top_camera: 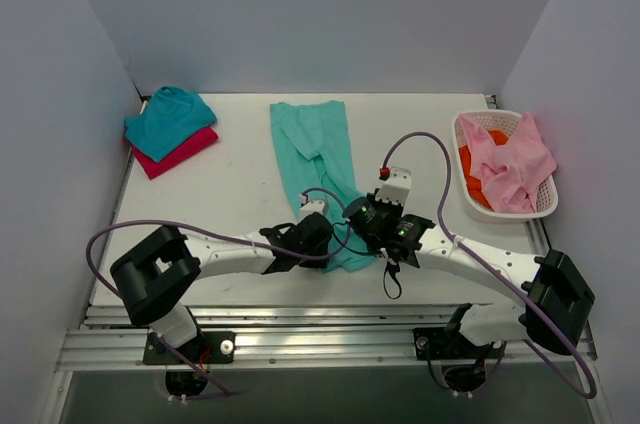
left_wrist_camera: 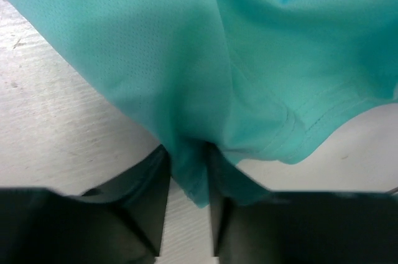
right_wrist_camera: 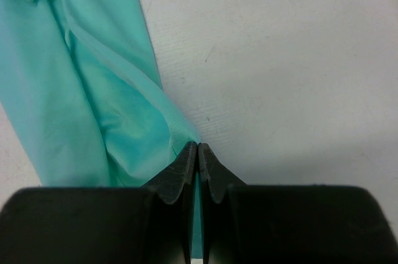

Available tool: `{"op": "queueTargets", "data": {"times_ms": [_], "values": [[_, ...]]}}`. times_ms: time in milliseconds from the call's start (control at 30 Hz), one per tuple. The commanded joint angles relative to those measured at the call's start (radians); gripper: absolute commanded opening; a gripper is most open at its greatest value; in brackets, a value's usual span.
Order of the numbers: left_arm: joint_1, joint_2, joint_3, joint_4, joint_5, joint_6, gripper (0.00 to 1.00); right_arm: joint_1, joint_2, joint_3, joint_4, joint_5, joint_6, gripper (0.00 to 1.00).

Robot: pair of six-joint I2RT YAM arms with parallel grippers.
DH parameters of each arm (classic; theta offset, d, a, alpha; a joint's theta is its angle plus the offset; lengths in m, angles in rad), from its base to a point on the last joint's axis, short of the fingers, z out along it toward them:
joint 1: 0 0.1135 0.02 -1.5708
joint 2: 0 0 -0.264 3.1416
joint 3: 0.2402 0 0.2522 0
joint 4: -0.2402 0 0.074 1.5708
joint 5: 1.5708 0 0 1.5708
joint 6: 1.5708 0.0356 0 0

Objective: Fold and stack the t-shirts
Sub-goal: Fold the tshirt

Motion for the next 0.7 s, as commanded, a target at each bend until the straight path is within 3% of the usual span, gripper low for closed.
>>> {"op": "queueTargets", "data": {"times_ms": [0,67,100,133,300,667], "values": [[0.000,0.041,0.035,0.037,0.001,-0.008,0.30,-0.007,-0.010,-0.014,-0.009,0.023,0.002,0.00],[0.000,0.061,0.038,0.043,0.007,-0.008,0.17,-0.007,-0.014,-0.019,-0.007,0.021,0.002,0.00],[0.000,0.065,0.038,0.043,0.012,-0.008,0.05,-0.009,-0.016,-0.020,-0.009,0.023,0.002,0.00],[0.000,0.069,0.038,0.041,0.012,-0.008,0.03,-0.010,-0.014,-0.020,-0.010,0.021,0.004,0.00],[-0.002,0.010,0.015,-0.008,0.011,0.002,0.02,-0.013,-0.024,-0.017,-0.021,0.026,-0.002,0.00],[-0.003,-0.310,-0.158,-0.181,-0.045,-0.023,0.02,0.049,0.033,-0.028,0.067,-0.057,0.027,0.00]]}}
